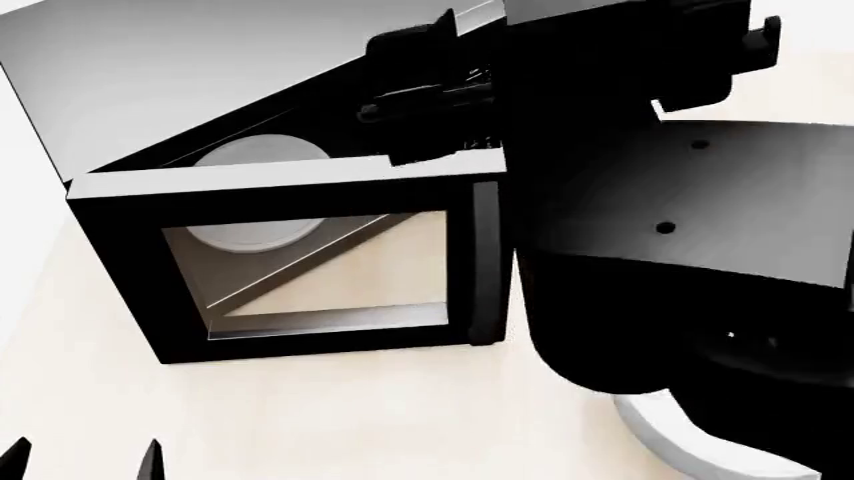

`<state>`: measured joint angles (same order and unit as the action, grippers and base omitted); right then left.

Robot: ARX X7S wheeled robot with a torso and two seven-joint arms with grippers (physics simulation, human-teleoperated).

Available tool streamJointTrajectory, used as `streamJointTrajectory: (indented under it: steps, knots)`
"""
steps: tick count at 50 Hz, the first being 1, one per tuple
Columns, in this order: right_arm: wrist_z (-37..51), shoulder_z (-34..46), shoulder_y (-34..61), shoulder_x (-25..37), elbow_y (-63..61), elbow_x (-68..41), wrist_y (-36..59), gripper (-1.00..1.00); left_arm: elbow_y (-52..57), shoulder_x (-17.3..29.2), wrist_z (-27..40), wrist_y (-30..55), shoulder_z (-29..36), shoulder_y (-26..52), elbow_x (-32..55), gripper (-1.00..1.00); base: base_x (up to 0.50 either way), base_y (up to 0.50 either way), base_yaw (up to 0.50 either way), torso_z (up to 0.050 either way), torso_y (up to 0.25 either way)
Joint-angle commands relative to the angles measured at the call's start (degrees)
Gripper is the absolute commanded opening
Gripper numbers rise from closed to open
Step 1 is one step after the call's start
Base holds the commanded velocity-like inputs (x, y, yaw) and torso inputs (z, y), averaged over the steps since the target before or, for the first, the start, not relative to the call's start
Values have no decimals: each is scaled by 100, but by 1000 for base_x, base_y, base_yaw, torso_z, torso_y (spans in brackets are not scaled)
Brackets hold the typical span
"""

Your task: Open the microwave.

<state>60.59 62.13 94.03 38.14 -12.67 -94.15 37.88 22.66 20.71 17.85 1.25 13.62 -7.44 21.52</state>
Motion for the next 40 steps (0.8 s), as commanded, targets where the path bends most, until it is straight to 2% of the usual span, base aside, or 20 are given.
streamJointTrajectory:
  steps: [1, 22, 40]
  knots:
    - [-458, 114, 341, -593, 1666, -845, 504, 100, -36, 14, -7, -11, -1, 28, 48, 100, 0, 0, 0, 0, 0]
    - [-1781, 566, 815, -1646, 4106, -298, 786, 100, 51, 67, 27, 3, -9, 3, 129, 100, 0, 0, 0, 0, 0]
    - [-2385, 857, 565, -2201, 5245, 97, 578, 100, 85, 99, 60, -2, -15, 2, 168, 100, 0, 0, 0, 0, 0]
